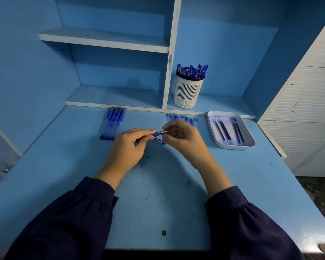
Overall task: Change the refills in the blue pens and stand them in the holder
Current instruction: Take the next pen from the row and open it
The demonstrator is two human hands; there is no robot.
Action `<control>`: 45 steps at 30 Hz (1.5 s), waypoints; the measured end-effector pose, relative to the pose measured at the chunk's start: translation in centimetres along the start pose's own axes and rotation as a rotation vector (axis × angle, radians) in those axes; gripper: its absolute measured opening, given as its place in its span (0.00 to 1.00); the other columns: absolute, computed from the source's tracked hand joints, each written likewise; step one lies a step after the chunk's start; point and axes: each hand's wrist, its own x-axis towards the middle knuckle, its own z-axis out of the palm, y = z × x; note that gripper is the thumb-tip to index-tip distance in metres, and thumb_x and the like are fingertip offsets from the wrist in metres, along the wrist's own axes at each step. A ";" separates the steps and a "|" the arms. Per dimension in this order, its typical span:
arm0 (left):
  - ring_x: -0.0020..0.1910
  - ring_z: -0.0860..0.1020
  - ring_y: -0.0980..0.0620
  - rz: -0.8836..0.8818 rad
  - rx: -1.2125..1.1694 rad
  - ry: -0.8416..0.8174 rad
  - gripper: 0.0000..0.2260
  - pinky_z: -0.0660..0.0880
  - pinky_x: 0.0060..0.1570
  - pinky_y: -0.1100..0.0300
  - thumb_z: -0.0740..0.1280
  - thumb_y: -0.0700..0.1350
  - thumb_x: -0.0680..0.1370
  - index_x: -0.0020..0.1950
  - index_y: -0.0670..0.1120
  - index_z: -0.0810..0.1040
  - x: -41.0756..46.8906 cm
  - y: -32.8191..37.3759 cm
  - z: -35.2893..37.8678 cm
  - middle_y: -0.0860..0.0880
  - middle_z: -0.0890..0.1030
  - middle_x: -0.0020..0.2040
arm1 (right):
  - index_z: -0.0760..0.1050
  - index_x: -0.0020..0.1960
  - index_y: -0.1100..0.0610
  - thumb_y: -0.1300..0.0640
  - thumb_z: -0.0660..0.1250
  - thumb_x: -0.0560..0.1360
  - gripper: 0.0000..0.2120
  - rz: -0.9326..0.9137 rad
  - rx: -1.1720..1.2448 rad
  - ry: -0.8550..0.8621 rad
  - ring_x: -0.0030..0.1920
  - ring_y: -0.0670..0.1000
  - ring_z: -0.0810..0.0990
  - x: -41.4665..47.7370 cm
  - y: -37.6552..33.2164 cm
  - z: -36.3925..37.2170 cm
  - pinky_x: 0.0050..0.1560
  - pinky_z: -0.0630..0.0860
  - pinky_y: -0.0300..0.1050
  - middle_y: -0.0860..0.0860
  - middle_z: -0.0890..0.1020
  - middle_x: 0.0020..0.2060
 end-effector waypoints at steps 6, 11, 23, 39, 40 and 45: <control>0.50 0.82 0.58 -0.006 0.007 0.001 0.10 0.78 0.51 0.67 0.72 0.36 0.76 0.56 0.42 0.84 0.0 -0.2 0.0 0.50 0.85 0.51 | 0.79 0.49 0.62 0.67 0.68 0.75 0.04 -0.008 -0.009 -0.006 0.40 0.46 0.80 0.1 -0.1 0.1 0.44 0.77 0.37 0.56 0.83 0.41; 0.49 0.82 0.58 -0.003 0.010 -0.014 0.10 0.78 0.50 0.67 0.72 0.35 0.75 0.56 0.42 0.84 0.0 0.1 -0.1 0.51 0.84 0.51 | 0.80 0.48 0.60 0.63 0.69 0.75 0.03 0.015 0.000 0.023 0.39 0.47 0.81 0.0 -0.1 0.1 0.47 0.80 0.42 0.56 0.84 0.40; 0.50 0.81 0.59 -0.017 0.003 -0.015 0.10 0.78 0.51 0.67 0.72 0.36 0.76 0.57 0.42 0.84 0.0 0.0 0.0 0.52 0.84 0.51 | 0.79 0.54 0.60 0.69 0.70 0.73 0.12 0.072 0.161 -0.001 0.46 0.49 0.83 0.2 0.0 0.0 0.48 0.78 0.37 0.55 0.84 0.47; 0.50 0.81 0.58 -0.069 -0.022 -0.009 0.10 0.77 0.50 0.69 0.71 0.37 0.76 0.57 0.43 0.84 0.0 0.2 -0.1 0.53 0.84 0.51 | 0.81 0.45 0.58 0.70 0.70 0.72 0.08 0.079 0.276 0.117 0.38 0.46 0.80 0.6 0.1 -1.6 0.43 0.76 0.37 0.49 0.84 0.36; 0.50 0.81 0.58 -0.072 -0.026 -0.010 0.10 0.77 0.50 0.68 0.71 0.37 0.76 0.57 0.43 0.84 -0.1 0.2 -0.1 0.53 0.84 0.51 | 0.81 0.45 0.58 0.69 0.70 0.72 0.08 0.081 0.229 0.126 0.37 0.47 0.80 0.6 0.3 -1.8 0.43 0.76 0.38 0.49 0.83 0.35; 0.50 0.81 0.58 -0.072 -0.025 -0.005 0.10 0.78 0.50 0.65 0.71 0.38 0.77 0.57 0.43 0.84 -0.1 -0.1 0.0 0.52 0.84 0.51 | 0.81 0.43 0.56 0.61 0.71 0.72 0.02 0.078 -0.325 0.029 0.31 0.39 0.74 0.3 1.5 -1.8 0.35 0.69 0.30 0.45 0.78 0.31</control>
